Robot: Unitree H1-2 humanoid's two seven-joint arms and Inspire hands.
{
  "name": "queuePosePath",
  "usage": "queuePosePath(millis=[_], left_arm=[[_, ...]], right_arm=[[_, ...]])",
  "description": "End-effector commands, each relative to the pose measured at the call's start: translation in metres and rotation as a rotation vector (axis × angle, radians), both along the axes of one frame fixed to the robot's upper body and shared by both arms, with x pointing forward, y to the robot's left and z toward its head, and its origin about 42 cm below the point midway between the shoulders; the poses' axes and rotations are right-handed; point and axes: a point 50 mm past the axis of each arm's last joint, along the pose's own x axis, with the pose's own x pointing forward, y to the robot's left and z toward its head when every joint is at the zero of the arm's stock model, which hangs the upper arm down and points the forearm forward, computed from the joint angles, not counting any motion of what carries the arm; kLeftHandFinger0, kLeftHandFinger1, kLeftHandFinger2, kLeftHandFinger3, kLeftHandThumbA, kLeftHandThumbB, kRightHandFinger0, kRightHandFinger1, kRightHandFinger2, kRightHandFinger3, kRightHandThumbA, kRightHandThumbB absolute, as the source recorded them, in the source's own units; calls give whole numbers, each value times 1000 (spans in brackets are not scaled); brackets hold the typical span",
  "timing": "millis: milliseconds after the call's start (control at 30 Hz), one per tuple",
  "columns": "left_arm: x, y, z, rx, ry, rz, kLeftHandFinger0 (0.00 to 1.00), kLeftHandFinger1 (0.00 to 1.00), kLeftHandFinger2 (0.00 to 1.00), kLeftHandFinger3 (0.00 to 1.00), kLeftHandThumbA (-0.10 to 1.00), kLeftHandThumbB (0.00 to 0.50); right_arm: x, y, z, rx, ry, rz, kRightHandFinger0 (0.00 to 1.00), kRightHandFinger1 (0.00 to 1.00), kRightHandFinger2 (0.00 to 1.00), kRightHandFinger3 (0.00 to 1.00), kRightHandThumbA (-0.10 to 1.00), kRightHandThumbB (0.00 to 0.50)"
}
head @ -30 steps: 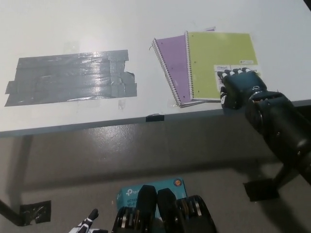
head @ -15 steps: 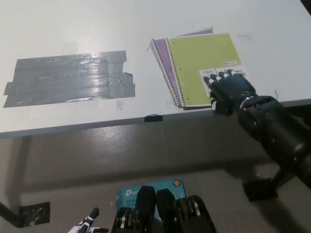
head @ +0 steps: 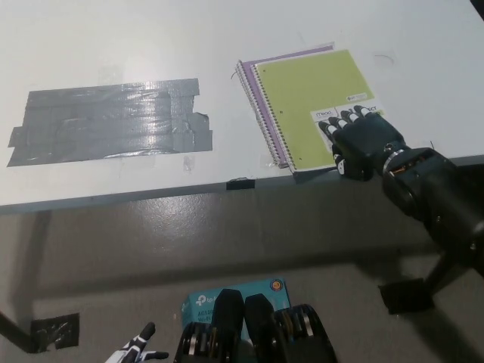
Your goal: The robot uses its right hand to align two notebooks stacked together until they are fully overlapped
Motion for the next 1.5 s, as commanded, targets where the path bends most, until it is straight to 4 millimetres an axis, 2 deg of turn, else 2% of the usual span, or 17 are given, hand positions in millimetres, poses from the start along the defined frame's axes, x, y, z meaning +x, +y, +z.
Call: queuePosePath(millis=[0,100,133,200,267,367,500,633,767,800,933,1033,1300,1367,1467], left_arm=[[4,5,8,24,-23,-39,676,718,772,1000,1000,452],[4,5,7,27,-25,-44,648,712,773,1000,1000,467],[4,4,8,29,-24,-38,640,692,764,1000,1000,475],[4,2,11,17,-26,-40,699,732,792,1000,1000,462],[4,2,11,21,-31,-45,674,715,783,1000,1000,457],[4,2,10,23,-29,-45,686,714,784,1000,1000,468],[3,2,11,27,-27,-46,683,713,785,1000,1000,452],[4,2,10,25,-25,-48,663,705,788,1000,1000,496],[2,2,10,24,-22,-48,659,719,799,1000,1000,484],[2,2,10,23,-22,-46,662,723,796,1000,1000,459],[2,2,9,17,-22,-39,669,714,761,1000,1000,471],[2,1,9,15,-15,-42,714,739,766,1000,1000,464],[-1,0,9,16,-13,-41,673,702,744,1000,1000,490],[-1,-1,8,14,-13,-43,657,682,726,1000,1000,495],[-1,-1,8,17,-13,-48,708,726,750,1000,1000,462]], right_arm=[[0,3,3,-57,12,76,1000,1000,1000,1000,1000,439],[-1,8,5,-38,-9,104,1000,1000,1000,1000,1000,440],[1,11,5,-42,-13,111,1000,1000,1000,1000,1000,461],[2,16,6,-51,-15,119,1000,1000,1000,1000,1000,491],[3,19,6,-49,-17,125,1000,1000,1000,1000,1000,500],[4,23,8,-51,-12,120,1000,1000,1000,1000,1000,500],[6,27,7,-52,-3,82,1000,1000,1000,1000,1000,500],[6,28,5,-79,13,15,1000,1000,1000,1000,1000,500],[4,28,1,-90,25,-33,1000,1000,1000,1000,1000,500],[4,28,0,-93,31,-46,1000,1000,1000,1000,1000,500],[2,25,-3,-113,46,-74,1000,1000,1000,1000,1000,500],[1,26,-4,-111,49,-90,1000,1000,1000,1000,1000,500],[-1,38,-10,-82,78,-152,1000,1000,1000,1000,1000,500],[-3,46,-13,-80,106,-176,1000,1000,1000,1000,1000,500],[-6,54,-11,-65,110,-166,1000,1000,1000,1000,1000,491]])
